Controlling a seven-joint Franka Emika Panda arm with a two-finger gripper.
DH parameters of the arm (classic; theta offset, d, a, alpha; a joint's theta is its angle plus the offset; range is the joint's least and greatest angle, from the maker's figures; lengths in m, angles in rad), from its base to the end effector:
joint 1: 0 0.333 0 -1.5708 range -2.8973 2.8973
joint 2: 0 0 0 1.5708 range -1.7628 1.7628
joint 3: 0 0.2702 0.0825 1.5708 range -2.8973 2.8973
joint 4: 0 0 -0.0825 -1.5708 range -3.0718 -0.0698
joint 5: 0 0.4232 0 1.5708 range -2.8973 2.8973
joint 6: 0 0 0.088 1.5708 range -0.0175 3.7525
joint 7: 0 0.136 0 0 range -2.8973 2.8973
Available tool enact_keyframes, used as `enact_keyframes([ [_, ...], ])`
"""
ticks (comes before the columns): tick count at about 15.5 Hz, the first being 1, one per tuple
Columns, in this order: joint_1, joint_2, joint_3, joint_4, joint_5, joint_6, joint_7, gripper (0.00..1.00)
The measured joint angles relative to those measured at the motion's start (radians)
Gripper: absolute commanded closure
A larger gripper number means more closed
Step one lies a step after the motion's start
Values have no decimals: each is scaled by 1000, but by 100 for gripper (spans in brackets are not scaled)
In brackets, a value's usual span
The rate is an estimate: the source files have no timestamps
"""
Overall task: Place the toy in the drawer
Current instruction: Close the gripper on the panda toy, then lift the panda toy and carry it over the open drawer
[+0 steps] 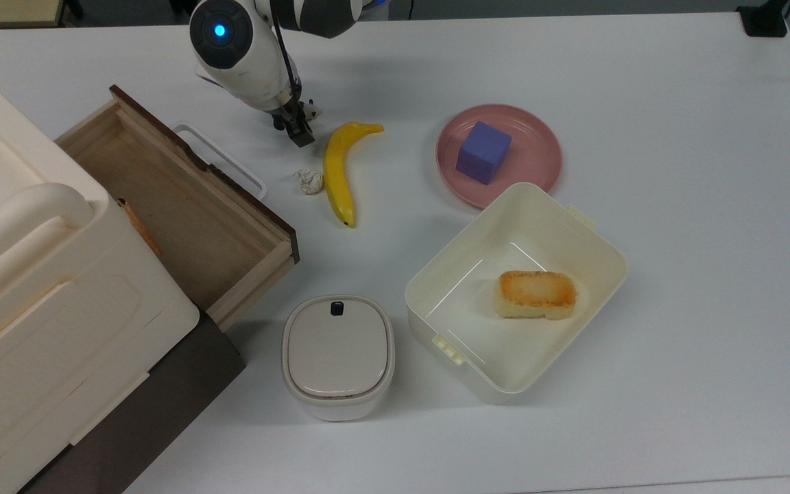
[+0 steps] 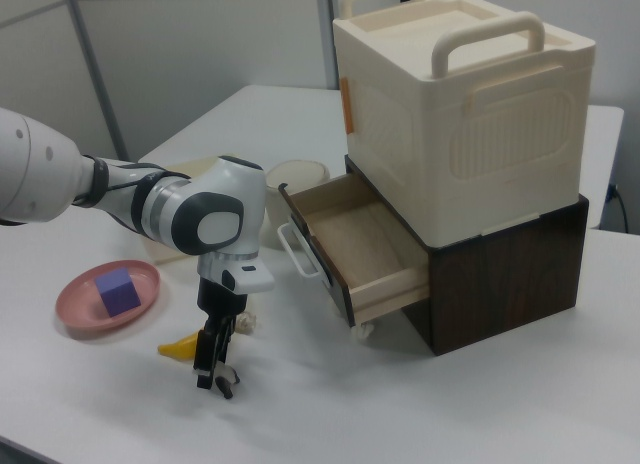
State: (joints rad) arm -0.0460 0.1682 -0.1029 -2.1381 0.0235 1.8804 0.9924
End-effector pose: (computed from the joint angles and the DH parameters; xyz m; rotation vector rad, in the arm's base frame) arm 0.5142 -0.0762 0.2030 2.4422 -1.5923 -0.5757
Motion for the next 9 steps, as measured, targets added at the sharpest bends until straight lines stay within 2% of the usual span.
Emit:
enact_keyframes([
  [1, 0, 3, 0, 0, 0, 7, 0, 98],
  [9, 3, 8, 1, 9, 0, 86, 0, 100],
])
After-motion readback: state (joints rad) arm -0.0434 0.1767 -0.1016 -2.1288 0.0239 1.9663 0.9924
